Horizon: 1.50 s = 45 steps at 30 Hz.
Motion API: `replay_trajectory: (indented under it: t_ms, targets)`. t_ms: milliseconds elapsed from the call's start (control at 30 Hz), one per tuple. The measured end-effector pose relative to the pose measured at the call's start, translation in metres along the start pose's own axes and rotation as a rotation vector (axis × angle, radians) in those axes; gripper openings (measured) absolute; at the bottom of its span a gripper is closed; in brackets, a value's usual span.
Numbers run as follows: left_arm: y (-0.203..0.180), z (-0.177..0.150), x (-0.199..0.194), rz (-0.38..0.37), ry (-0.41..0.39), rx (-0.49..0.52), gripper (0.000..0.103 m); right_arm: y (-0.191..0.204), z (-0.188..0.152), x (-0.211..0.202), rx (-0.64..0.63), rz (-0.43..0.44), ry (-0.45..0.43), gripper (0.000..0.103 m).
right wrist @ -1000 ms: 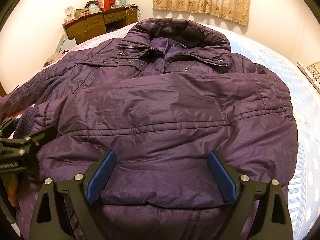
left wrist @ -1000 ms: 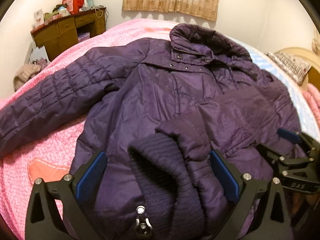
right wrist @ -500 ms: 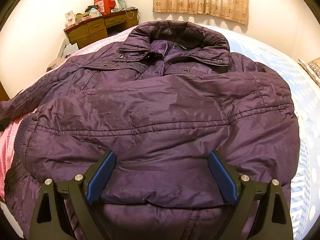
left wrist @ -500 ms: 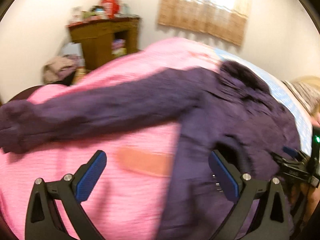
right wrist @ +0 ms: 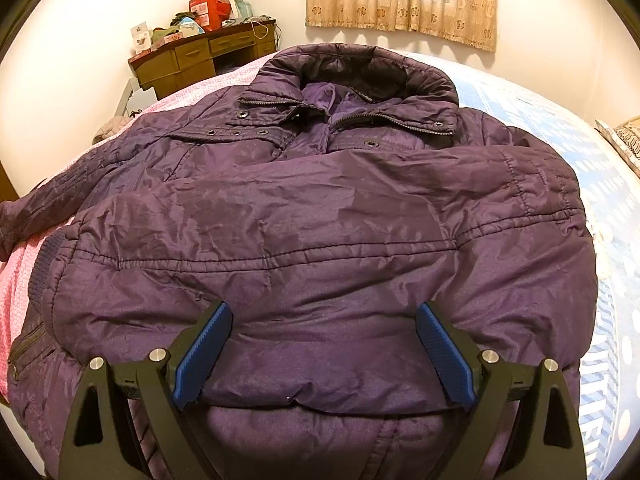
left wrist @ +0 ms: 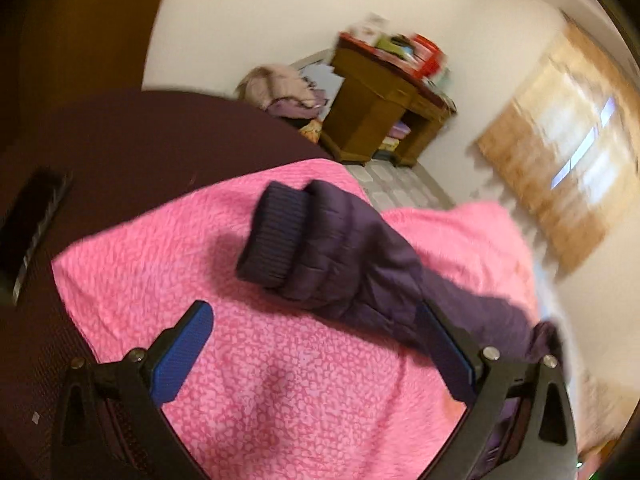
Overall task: Fold large clothes
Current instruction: 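Grasp the cuff of the other sleeve with the left gripper and lift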
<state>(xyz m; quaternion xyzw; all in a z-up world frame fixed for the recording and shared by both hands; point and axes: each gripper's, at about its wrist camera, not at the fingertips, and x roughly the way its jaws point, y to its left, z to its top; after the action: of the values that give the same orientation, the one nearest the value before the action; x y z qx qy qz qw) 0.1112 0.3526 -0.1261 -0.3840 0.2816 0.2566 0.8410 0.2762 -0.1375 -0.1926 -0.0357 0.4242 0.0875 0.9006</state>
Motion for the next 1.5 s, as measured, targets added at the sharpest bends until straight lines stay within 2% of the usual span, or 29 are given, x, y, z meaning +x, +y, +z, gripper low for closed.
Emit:
replay_trajectory:
  t_ms: [133, 200, 333, 400, 500, 600, 700, 800, 867, 967, 1167, 1500]
  targets:
    - [0.006, -0.004, 0.017, -0.091, 0.077, -0.144, 0.102, 0.000, 0.000, 0.000, 0.000, 0.000, -0.001, 0.094]
    - [0.004, -0.005, 0.028, -0.097, 0.099, -0.181, 0.102, 0.000, 0.000, -0.001, -0.001, -0.001, -0.001, 0.094]
    - [0.012, -0.003, 0.046, -0.039, 0.032, -0.273, 0.102, -0.001, 0.000, -0.001, 0.001, 0.001, -0.002, 0.094]
    - [0.014, 0.000, 0.046, -0.047, -0.009, -0.299, 0.102, 0.000, 0.000, -0.001, 0.000, 0.000, -0.001, 0.094]
    - [0.011, 0.006, 0.048, -0.052, -0.037, -0.287, 0.102, 0.000, 0.000, -0.001, -0.001, 0.000, -0.001, 0.094]
    - [0.008, 0.008, 0.060, -0.044, -0.033, -0.276, 0.102, 0.000, 0.000, -0.001, -0.002, -0.002, -0.002, 0.094]
    - [0.019, 0.015, 0.068, -0.023, -0.041, -0.292, 0.094, 0.000, 0.000, -0.001, -0.001, -0.001, -0.001, 0.094]
    - [0.023, 0.018, 0.068, -0.014, -0.043, -0.252, 0.071, 0.000, 0.000, -0.001, -0.001, -0.001, -0.002, 0.094]
    - [0.023, 0.020, 0.071, -0.056, -0.036, -0.221, 0.042, 0.000, 0.000, -0.001, -0.001, -0.001, -0.002, 0.094]
    - [0.021, 0.022, 0.067, -0.087, -0.048, -0.186, 0.035, 0.000, 0.000, -0.001, -0.002, -0.001, -0.002, 0.094]
    - [0.018, 0.030, 0.047, -0.147, -0.102, -0.148, 0.033, 0.000, 0.000, -0.001, -0.002, -0.001, -0.002, 0.094]
    - [-0.021, 0.059, 0.032, -0.151, -0.206, -0.026, 0.033, 0.001, 0.000, -0.002, -0.003, -0.002, -0.004, 0.094]
